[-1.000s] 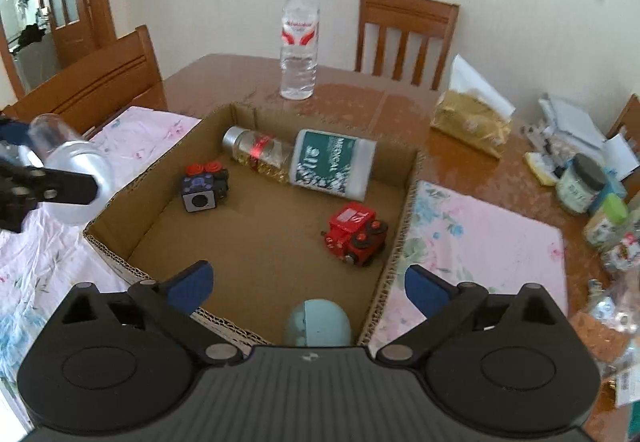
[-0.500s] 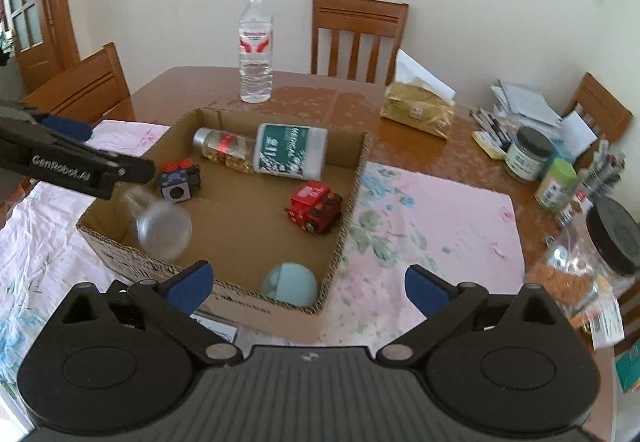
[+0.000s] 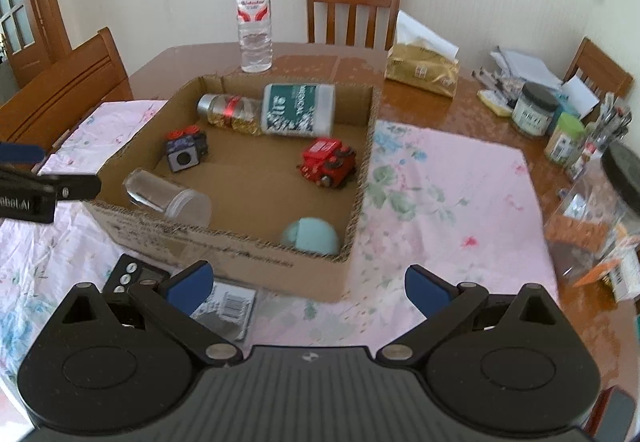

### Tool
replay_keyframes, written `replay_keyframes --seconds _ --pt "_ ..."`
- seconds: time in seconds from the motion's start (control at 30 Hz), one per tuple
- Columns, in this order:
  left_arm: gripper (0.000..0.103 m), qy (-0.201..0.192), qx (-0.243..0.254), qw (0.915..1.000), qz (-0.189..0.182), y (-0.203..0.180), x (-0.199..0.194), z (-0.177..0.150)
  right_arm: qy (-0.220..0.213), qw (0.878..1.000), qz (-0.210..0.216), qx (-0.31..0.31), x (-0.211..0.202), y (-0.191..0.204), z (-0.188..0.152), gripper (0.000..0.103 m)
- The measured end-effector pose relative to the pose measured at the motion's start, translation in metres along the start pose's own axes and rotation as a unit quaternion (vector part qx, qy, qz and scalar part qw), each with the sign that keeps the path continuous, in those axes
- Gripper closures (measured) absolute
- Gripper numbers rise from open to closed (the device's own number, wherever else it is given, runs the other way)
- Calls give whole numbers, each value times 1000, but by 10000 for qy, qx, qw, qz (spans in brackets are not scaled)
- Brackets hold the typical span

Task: Organize rigid objects
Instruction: 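Grasp gray cat toy with the right tool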

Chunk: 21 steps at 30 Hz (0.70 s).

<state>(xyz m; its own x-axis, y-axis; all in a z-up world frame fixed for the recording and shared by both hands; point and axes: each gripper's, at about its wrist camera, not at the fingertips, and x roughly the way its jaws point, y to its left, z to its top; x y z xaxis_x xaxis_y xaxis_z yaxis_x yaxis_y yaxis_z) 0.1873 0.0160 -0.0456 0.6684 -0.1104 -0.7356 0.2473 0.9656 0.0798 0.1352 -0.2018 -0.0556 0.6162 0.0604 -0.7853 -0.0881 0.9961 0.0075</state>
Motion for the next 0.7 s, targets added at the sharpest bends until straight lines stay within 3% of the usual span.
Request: replay_keyframes --seconds 0.23,0.4,0.5,0.7 --pt "0 360 -458 9983 76 19 5 -35 247 9994 221 -82 10 23 -13 0" --pt "0 473 -403 9980 81 26 6 -52 457 9980 401 -145 21 49 -22 0" --pt "0 483 -349 9982 44 31 6 -58 610 9974 347 -183 32 68 -30 0" --pt "1 433 -321 9982 -255 39 2 -64 749 9968 -225 -144 53 90 -41 0"
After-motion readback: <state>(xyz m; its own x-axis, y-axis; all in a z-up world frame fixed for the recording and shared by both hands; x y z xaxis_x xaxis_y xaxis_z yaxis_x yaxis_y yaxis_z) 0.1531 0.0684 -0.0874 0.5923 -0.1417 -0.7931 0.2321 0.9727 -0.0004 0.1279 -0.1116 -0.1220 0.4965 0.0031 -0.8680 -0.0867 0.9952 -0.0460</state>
